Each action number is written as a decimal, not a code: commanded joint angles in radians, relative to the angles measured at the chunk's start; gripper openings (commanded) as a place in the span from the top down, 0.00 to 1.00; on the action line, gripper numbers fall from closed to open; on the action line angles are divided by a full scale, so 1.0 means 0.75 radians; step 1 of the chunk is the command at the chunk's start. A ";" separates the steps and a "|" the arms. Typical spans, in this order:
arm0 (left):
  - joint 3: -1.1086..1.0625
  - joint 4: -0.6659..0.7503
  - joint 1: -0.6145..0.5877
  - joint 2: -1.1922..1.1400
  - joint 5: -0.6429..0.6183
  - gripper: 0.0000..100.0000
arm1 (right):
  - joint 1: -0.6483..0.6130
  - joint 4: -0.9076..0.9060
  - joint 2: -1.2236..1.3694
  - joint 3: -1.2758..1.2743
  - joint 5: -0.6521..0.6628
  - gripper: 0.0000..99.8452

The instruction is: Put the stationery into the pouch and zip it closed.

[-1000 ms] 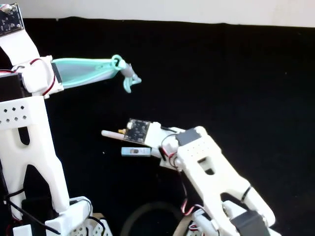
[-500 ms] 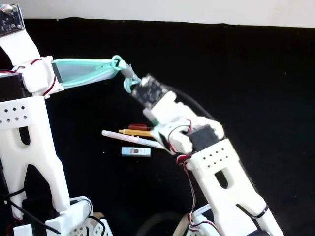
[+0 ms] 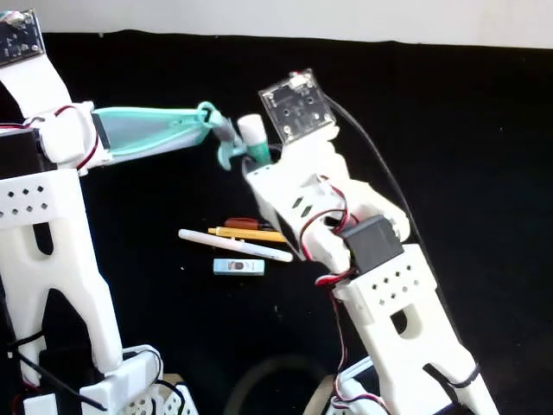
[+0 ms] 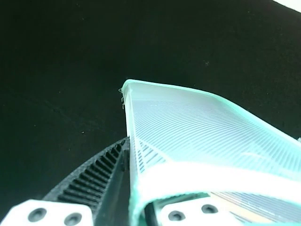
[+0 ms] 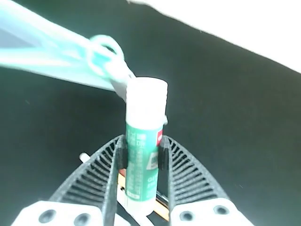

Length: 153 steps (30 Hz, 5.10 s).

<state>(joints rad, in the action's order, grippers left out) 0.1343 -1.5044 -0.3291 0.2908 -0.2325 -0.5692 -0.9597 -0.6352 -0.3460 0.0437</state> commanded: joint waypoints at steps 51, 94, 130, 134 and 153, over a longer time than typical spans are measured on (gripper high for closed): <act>0.122 -0.162 0.054 -0.152 -0.080 0.99 | -0.298 0.453 0.588 0.539 -0.293 0.99; 0.122 -0.115 0.046 -0.163 -0.080 0.99 | -0.308 0.758 0.551 0.105 -0.284 0.92; 0.120 -0.113 0.046 -0.163 -0.078 0.99 | -0.261 0.406 0.349 0.345 -0.282 0.87; 0.116 -0.113 0.046 -0.163 -0.078 0.99 | -0.261 0.316 0.296 0.341 -0.280 0.87; 0.120 -0.113 0.046 -0.163 -0.086 0.99 | -0.361 -0.159 0.224 0.332 0.113 0.87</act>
<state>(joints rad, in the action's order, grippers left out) 0.1880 -1.6072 -0.3015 0.1695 -0.2892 -0.8009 -1.0426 -0.4358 -0.1435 0.0821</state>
